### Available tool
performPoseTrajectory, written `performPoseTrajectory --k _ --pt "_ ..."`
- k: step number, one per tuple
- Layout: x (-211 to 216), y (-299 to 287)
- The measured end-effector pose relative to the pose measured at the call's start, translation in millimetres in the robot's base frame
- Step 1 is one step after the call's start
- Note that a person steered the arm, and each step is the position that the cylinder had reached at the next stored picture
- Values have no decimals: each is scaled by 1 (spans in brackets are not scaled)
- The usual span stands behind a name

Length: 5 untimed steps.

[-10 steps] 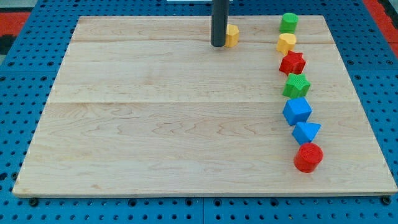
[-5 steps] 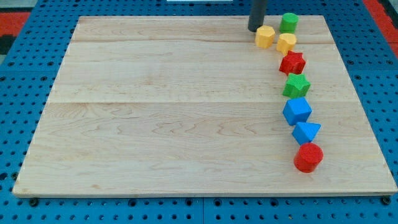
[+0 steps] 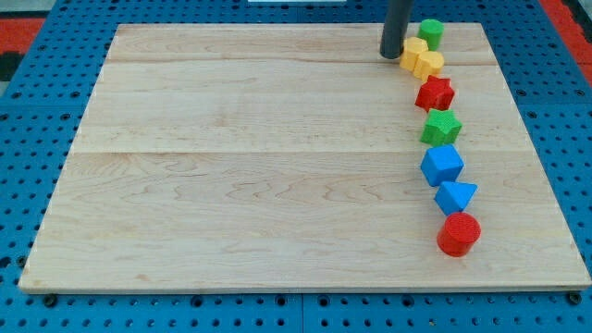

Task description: Slide the yellow hexagon to top right between yellow heart and green circle

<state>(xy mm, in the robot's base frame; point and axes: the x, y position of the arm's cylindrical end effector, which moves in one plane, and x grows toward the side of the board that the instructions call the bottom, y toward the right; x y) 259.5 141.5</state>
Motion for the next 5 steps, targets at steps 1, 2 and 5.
performPoseTrajectory --k 1,2,5 --pt "-2 -5" --pt "-2 23" --pt "-64 12"
